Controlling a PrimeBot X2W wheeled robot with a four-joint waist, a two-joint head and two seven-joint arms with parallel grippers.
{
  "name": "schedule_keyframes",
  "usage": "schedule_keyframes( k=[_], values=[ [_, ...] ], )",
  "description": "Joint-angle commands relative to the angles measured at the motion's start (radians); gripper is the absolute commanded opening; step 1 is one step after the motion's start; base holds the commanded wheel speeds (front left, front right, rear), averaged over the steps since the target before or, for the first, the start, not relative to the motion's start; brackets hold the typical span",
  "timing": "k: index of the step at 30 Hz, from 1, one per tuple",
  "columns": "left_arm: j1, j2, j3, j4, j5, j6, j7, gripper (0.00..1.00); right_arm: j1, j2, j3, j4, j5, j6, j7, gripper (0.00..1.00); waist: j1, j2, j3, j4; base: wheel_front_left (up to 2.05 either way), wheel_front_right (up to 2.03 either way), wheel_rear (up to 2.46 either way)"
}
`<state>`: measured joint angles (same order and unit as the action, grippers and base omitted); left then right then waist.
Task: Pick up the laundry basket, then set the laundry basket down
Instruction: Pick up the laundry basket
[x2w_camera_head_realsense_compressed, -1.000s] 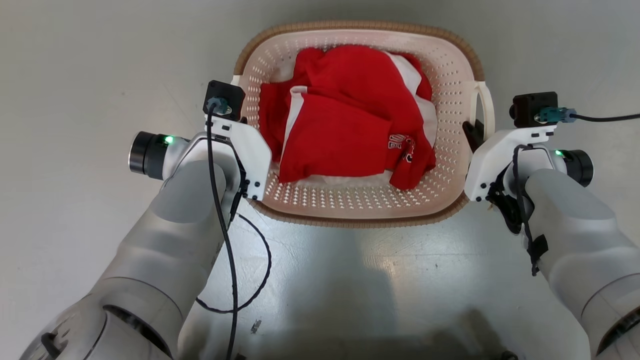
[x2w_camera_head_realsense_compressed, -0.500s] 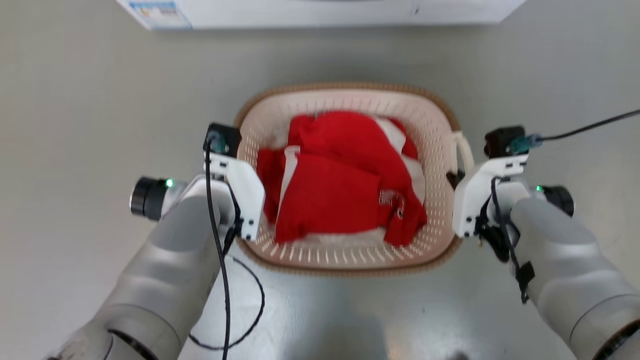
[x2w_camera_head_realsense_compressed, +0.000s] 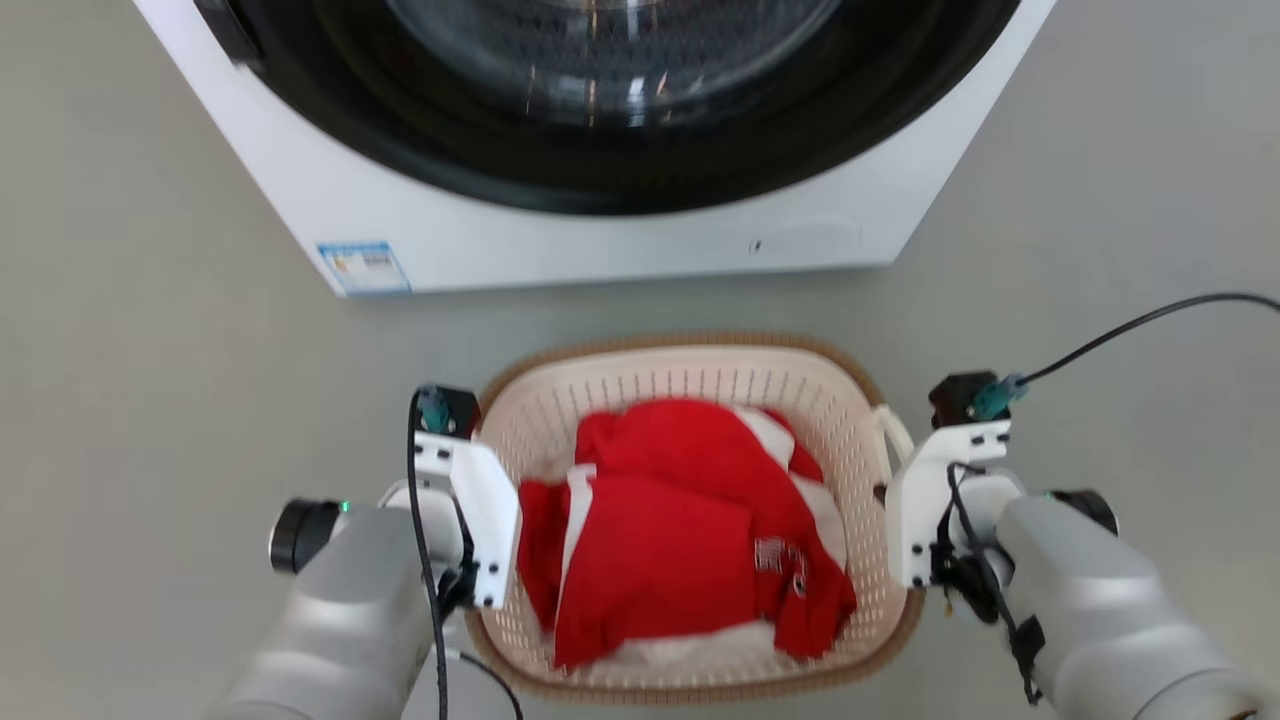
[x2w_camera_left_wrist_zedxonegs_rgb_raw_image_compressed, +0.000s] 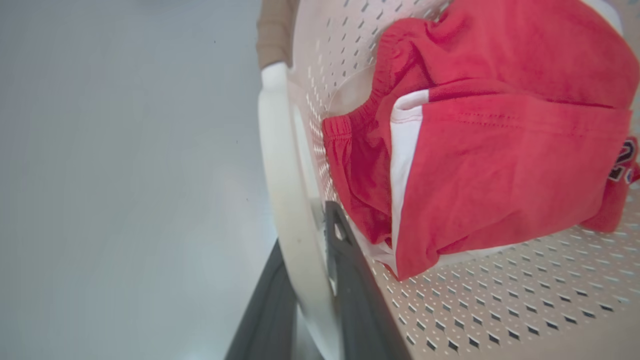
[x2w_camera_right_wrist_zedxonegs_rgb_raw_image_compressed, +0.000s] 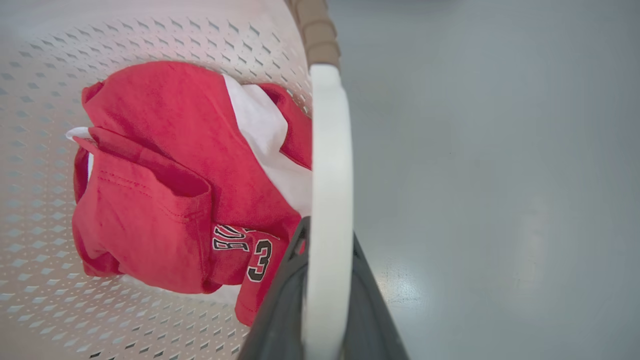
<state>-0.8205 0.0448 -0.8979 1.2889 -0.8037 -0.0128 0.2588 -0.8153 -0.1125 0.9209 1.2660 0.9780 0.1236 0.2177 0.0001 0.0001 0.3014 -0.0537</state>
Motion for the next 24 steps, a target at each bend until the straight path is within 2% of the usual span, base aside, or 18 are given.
schedule_keyframes(
  k=[1,13,24],
  values=[
    [0.015,0.035,0.012,0.001,0.0,-0.012,0.024,0.0,0.018,0.002,0.015,-0.011,0.006,0.007,0.0,0.0,-0.0001,-0.0001,-0.085,-0.015,0.0,0.0,0.0],
    [0.098,0.052,0.009,0.002,-0.032,-0.056,0.115,0.0,0.071,0.009,0.051,-0.018,0.04,0.007,0.112,0.0,-0.0001,-0.0001,-0.272,-0.033,0.0,0.0,0.0],
    [0.102,0.041,0.011,0.002,-0.053,-0.066,0.153,0.0,0.057,0.0,0.063,-0.022,0.064,0.007,0.172,0.0,-0.0001,-0.0001,-0.318,-0.031,0.0,0.0,0.0]
  ],
)
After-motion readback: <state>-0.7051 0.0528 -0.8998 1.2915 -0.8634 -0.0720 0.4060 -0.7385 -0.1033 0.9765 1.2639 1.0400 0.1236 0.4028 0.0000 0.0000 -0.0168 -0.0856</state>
